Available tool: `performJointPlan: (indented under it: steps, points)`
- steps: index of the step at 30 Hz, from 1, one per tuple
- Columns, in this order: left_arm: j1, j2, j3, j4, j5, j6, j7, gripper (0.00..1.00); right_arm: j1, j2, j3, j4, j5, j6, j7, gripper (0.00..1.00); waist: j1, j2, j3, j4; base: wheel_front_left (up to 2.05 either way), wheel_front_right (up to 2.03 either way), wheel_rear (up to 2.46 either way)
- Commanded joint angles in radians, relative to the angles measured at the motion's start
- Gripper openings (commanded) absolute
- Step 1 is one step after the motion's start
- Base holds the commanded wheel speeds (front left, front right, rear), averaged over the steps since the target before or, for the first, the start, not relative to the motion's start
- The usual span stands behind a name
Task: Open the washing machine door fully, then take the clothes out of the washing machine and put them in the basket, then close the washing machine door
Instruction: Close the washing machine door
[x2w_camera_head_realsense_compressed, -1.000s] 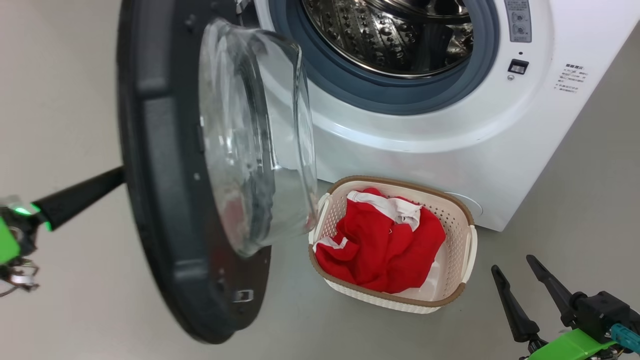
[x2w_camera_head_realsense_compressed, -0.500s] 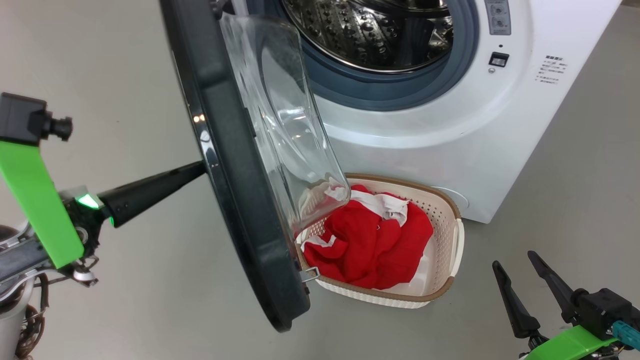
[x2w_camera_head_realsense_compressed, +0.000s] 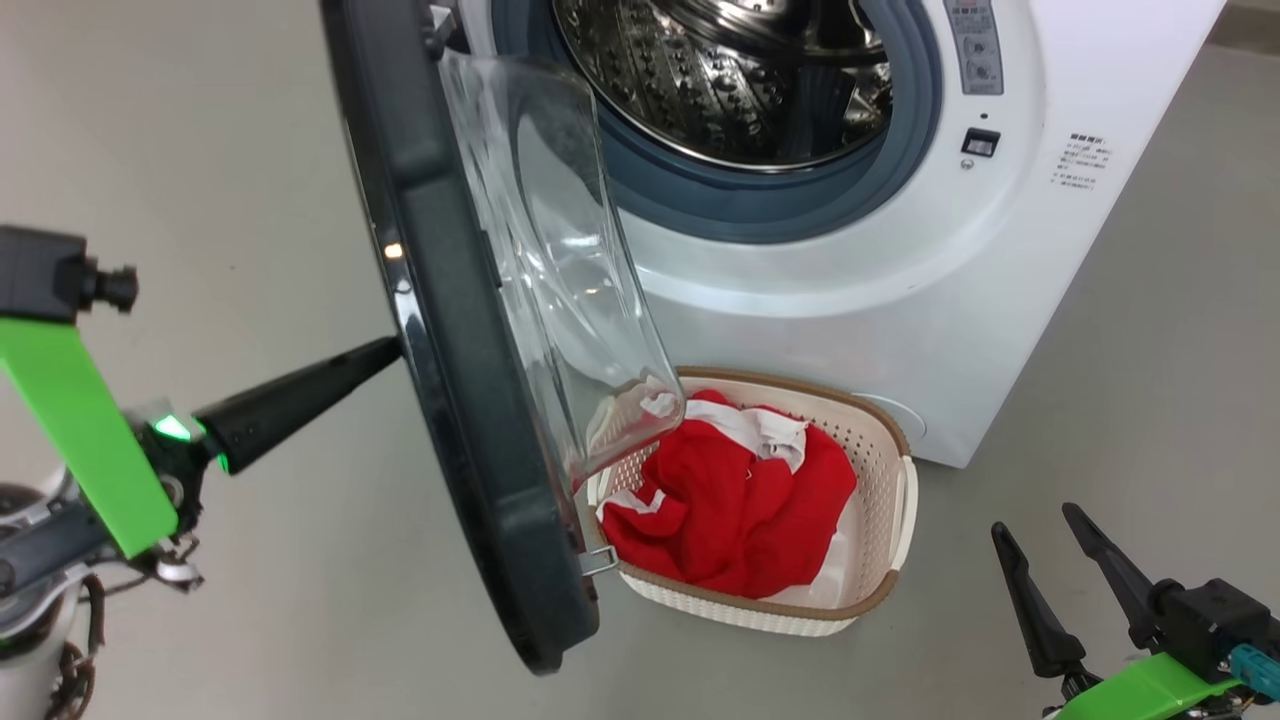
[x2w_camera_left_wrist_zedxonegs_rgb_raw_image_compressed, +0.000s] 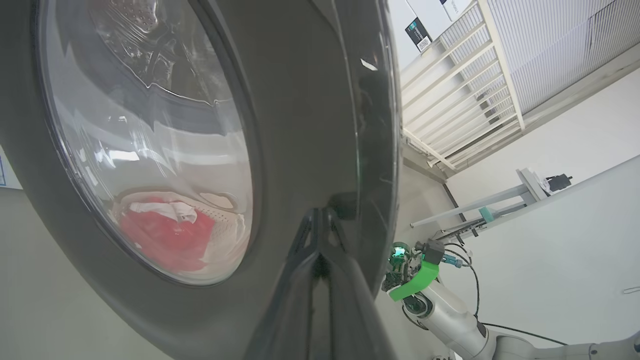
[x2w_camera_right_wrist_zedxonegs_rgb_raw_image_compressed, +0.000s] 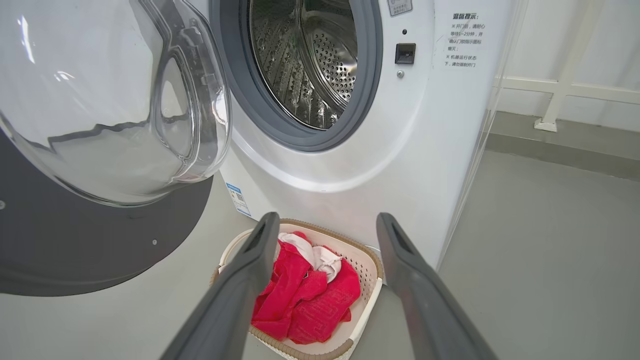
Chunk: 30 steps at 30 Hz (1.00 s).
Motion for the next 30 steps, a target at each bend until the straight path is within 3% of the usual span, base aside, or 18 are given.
performJointPlan:
  steps: [1,4,7,14,21,30]
  points:
    - [-0.002,0.051,0.052,-0.017,0.012,-0.007,-0.015,0.00,-0.006,-0.011,0.016,-0.022,-0.004,0.006,-0.006,1.00,0.0000,-0.0001,-0.013,0.001,0.00,0.00,0.00]
    - [0.030,0.052,0.058,-0.010,0.018,-0.007,-0.042,0.04,0.003,-0.007,0.015,-0.022,-0.003,0.006,-0.006,1.00,0.0000,-0.0001,-0.030,0.002,0.00,0.00,0.00]
    - [0.063,0.051,0.064,-0.004,0.023,-0.007,-0.071,0.25,0.013,-0.003,0.012,-0.023,-0.003,0.006,-0.006,1.00,0.0000,-0.0001,-0.045,0.005,0.00,0.00,0.00]
    - [0.136,0.052,0.081,0.011,0.024,-0.007,-0.135,0.50,0.029,0.000,0.007,-0.026,-0.002,0.006,-0.006,1.00,0.0000,-0.0001,-0.065,0.012,0.00,0.00,0.00]
    - [0.210,0.043,0.094,0.025,0.019,-0.007,-0.201,1.00,0.037,0.003,0.005,-0.027,-0.003,0.006,-0.006,1.00,0.0000,-0.0001,-0.073,0.013,0.00,0.00,0.00]
    - [0.289,0.011,0.095,0.056,0.015,-0.007,-0.295,1.00,0.038,0.006,-0.002,-0.030,-0.005,0.006,-0.006,1.00,0.0000,-0.0001,-0.070,0.015,0.00,0.00,0.00]
